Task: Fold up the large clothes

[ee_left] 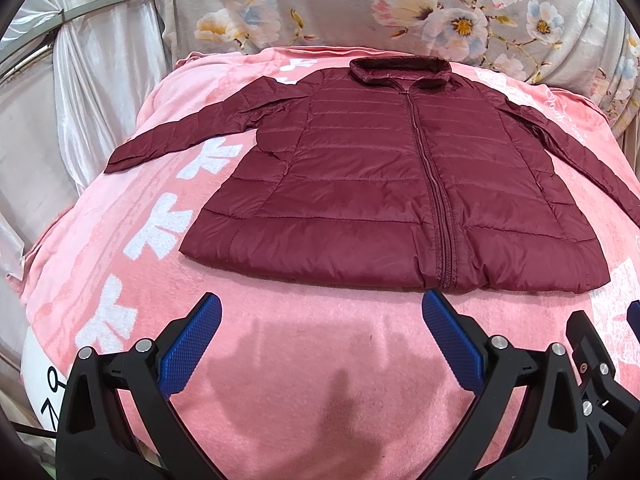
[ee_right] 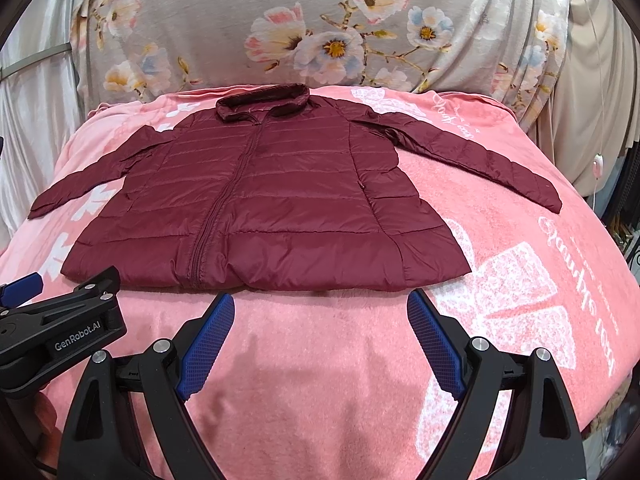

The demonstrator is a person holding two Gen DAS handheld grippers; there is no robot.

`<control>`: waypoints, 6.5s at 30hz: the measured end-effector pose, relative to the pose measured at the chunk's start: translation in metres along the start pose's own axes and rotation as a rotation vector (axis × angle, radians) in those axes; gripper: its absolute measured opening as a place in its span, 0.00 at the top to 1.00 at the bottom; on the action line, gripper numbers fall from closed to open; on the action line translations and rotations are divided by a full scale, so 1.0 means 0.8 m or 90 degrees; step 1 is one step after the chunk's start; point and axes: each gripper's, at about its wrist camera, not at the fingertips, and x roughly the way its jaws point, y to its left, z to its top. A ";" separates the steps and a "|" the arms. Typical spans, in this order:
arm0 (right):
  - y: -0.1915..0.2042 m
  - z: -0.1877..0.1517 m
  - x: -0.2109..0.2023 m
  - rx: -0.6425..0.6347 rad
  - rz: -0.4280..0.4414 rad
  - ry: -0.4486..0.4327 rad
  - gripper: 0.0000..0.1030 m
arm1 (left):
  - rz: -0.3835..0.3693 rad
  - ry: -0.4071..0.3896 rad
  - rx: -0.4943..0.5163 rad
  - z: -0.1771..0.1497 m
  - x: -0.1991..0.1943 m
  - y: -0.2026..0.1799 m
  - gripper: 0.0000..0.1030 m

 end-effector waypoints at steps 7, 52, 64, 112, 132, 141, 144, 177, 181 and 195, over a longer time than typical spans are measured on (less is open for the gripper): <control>0.001 0.000 0.000 0.002 0.000 0.000 0.17 | 0.001 0.000 -0.001 0.000 0.001 0.002 0.05; -0.153 0.049 0.076 0.177 -0.005 -0.014 0.16 | -0.001 -0.001 -0.072 0.032 0.033 0.048 0.05; -0.377 0.114 0.200 0.356 -0.155 -0.038 0.16 | 0.026 -0.032 -0.112 0.080 0.077 0.061 0.05; 0.131 0.245 0.353 -0.067 0.383 -0.005 0.47 | -0.209 -0.022 -0.253 0.219 0.206 0.100 0.05; -0.181 0.211 0.379 0.305 0.232 -0.001 0.41 | -0.251 0.089 -0.262 0.249 0.321 0.028 0.75; -0.181 0.257 0.420 0.340 0.242 -0.009 0.97 | -0.174 -0.029 -0.232 0.316 0.284 0.056 0.92; -0.170 0.267 0.389 0.307 0.229 -0.085 0.98 | -0.149 -0.021 -0.223 0.315 0.296 0.060 0.92; 0.022 0.257 0.363 0.015 0.163 0.012 0.93 | -0.089 -0.007 -0.106 0.299 0.308 -0.027 0.65; 0.037 0.236 0.389 0.001 0.157 0.063 0.93 | -0.079 0.019 -0.097 0.273 0.333 -0.037 0.64; 0.056 0.229 0.391 -0.055 0.089 0.053 0.94 | -0.108 -0.003 -0.125 0.262 0.328 -0.016 0.60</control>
